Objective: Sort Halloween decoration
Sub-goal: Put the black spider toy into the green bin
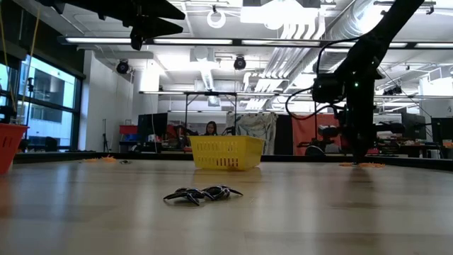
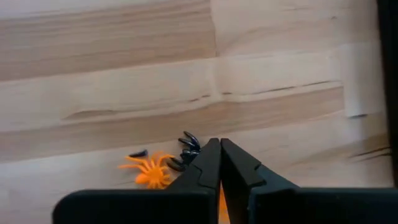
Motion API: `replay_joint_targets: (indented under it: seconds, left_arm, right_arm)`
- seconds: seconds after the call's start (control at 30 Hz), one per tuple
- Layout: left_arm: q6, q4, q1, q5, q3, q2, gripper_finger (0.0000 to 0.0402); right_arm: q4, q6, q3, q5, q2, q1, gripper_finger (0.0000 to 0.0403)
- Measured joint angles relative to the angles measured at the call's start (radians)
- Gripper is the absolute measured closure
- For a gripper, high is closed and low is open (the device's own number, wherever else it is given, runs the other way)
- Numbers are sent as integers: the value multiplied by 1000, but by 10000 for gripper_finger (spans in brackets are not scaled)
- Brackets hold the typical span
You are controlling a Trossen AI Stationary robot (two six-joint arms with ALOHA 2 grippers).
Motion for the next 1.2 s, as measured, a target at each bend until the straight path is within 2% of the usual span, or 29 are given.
replay_joint_targets:
  seconds: [0.33, 0.57, 0.93, 1.2]
  left_arm:
    - [0, 0, 0, 0, 0, 0, 250]
    - [-1, 0, 0, 0, 0, 0, 250]
    - [-3, 0, 0, 0, 0, 0, 250]
    - [-4, 0, 0, 0, 0, 0, 250]
  right_arm:
    - [31, -13, 0, -20, 1, 46, 402]
    - [10, -38, 0, -52, 0, 120, 402]
    - [-73, -26, 2, -83, -1, 336, 403]
    - [-68, 103, 2, -105, -1, 561, 403]
